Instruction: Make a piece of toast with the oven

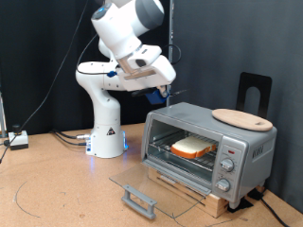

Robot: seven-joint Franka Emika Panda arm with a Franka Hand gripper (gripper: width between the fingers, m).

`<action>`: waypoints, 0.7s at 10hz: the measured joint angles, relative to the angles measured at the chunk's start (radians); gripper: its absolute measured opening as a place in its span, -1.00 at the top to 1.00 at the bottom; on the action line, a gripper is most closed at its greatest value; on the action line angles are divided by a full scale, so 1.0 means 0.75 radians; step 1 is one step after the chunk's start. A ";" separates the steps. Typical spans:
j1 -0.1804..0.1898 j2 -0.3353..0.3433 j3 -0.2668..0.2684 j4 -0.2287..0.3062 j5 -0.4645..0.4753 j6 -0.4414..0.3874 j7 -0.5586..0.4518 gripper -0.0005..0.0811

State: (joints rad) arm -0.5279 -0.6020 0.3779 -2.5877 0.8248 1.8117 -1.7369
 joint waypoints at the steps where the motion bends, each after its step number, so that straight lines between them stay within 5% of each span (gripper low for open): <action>1: 0.014 -0.017 0.034 -0.003 0.000 -0.037 0.058 0.01; 7: 0.158 -0.163 0.174 -0.078 0.071 -0.134 0.142 0.01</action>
State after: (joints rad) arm -0.4092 -0.7239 0.5083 -2.6462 0.8777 1.7108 -1.6307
